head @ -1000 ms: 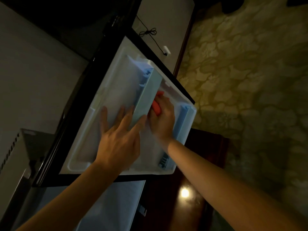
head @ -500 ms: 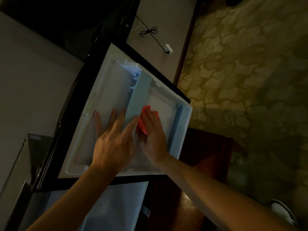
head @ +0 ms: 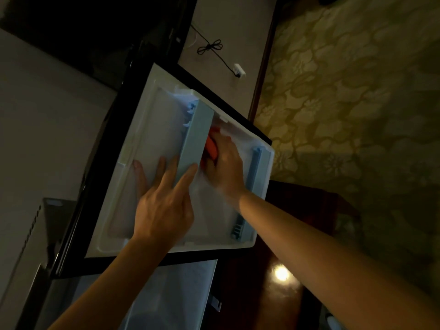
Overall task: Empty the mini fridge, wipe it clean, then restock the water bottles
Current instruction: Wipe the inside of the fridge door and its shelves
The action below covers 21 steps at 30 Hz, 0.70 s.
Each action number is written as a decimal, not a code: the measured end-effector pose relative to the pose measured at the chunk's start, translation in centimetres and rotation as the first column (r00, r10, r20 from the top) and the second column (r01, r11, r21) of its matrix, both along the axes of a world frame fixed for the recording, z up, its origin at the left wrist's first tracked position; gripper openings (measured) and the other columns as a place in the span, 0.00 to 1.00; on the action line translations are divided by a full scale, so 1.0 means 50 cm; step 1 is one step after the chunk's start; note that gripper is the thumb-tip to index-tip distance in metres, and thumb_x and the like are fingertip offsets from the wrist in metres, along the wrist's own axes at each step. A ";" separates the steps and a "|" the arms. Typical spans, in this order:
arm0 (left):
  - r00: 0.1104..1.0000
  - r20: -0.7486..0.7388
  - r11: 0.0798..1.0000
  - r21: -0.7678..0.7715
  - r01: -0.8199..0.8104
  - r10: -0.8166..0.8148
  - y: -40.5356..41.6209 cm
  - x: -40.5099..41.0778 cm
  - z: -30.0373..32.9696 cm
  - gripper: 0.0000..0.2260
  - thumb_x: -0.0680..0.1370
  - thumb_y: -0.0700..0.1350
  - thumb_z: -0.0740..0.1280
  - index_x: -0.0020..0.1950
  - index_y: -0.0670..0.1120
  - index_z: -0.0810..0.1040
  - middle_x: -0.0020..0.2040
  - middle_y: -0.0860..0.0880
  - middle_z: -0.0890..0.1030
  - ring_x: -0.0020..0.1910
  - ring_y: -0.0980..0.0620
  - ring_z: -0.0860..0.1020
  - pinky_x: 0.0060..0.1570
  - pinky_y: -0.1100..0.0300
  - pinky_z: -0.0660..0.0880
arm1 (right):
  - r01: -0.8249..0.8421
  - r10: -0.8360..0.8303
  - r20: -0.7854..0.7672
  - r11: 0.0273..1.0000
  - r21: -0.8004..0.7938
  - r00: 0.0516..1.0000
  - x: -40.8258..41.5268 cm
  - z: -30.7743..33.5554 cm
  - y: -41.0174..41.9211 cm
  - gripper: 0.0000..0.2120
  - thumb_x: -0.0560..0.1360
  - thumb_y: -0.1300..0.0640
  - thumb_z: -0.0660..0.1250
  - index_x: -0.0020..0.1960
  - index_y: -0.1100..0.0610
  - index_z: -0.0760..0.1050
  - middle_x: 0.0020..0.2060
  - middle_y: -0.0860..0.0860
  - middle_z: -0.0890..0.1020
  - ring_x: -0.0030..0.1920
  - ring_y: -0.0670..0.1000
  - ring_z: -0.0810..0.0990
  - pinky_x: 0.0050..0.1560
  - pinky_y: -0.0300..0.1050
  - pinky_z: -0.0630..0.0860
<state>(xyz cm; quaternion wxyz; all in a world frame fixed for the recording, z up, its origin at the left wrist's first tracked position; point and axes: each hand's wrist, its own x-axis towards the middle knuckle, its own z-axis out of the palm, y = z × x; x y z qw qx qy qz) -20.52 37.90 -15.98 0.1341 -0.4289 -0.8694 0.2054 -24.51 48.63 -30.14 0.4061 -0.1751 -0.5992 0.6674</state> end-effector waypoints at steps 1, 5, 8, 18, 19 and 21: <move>1.000 0.007 1.000 0.007 -0.005 0.005 0.000 -0.001 0.001 0.19 0.79 0.42 0.58 0.70 0.45 0.76 0.69 0.36 0.74 0.69 0.31 0.71 0.74 0.30 0.45 | -0.010 0.010 0.001 1.000 0.020 1.000 0.013 0.002 -0.014 0.18 0.75 0.59 0.69 0.65 0.56 0.74 0.56 0.52 0.79 0.55 0.54 0.77 0.53 0.51 0.75; 0.999 0.036 0.999 0.003 -0.038 0.037 0.004 -0.001 0.004 0.22 0.80 0.46 0.53 0.70 0.45 0.76 0.68 0.35 0.74 0.68 0.30 0.71 0.72 0.27 0.49 | -0.019 0.020 -0.027 0.999 0.044 0.999 0.071 -0.001 -0.095 0.20 0.75 0.58 0.69 0.67 0.59 0.74 0.61 0.53 0.79 0.61 0.53 0.77 0.63 0.47 0.72; 0.999 0.037 1.000 -0.011 -0.029 0.029 0.001 0.000 0.003 0.22 0.79 0.46 0.54 0.70 0.45 0.75 0.68 0.34 0.73 0.68 0.30 0.71 0.71 0.27 0.50 | -0.080 0.080 0.010 0.994 0.079 0.997 0.114 -0.006 -0.163 0.27 0.74 0.56 0.70 0.71 0.59 0.71 0.68 0.54 0.74 0.70 0.53 0.70 0.71 0.51 0.67; 0.999 0.023 0.999 -0.040 0.027 -0.026 -0.003 0.009 0.004 0.21 0.81 0.46 0.54 0.68 0.43 0.77 0.67 0.31 0.74 0.67 0.29 0.72 0.70 0.25 0.50 | 0.004 0.002 -0.029 0.977 0.213 1.000 0.133 -0.024 -0.201 0.24 0.75 0.56 0.66 0.69 0.63 0.72 0.69 0.59 0.73 0.71 0.60 0.70 0.70 0.61 0.66; 0.999 0.025 0.999 -0.030 0.036 -0.035 -0.005 0.009 0.004 0.20 0.80 0.46 0.54 0.68 0.43 0.77 0.66 0.31 0.74 0.66 0.28 0.73 0.70 0.25 0.51 | 0.003 0.002 -0.025 0.977 0.212 1.000 0.125 -0.024 -0.190 0.24 0.75 0.56 0.66 0.69 0.63 0.72 0.69 0.59 0.73 0.72 0.58 0.69 0.71 0.61 0.65; 0.998 0.028 0.999 -0.010 0.049 -0.049 -0.005 0.008 0.003 0.20 0.80 0.45 0.55 0.68 0.43 0.77 0.66 0.31 0.75 0.66 0.28 0.73 0.68 0.24 0.54 | 0.024 -0.020 -0.023 0.983 0.181 1.000 0.102 -0.019 -0.161 0.23 0.77 0.58 0.66 0.70 0.63 0.72 0.70 0.58 0.72 0.72 0.57 0.68 0.71 0.60 0.64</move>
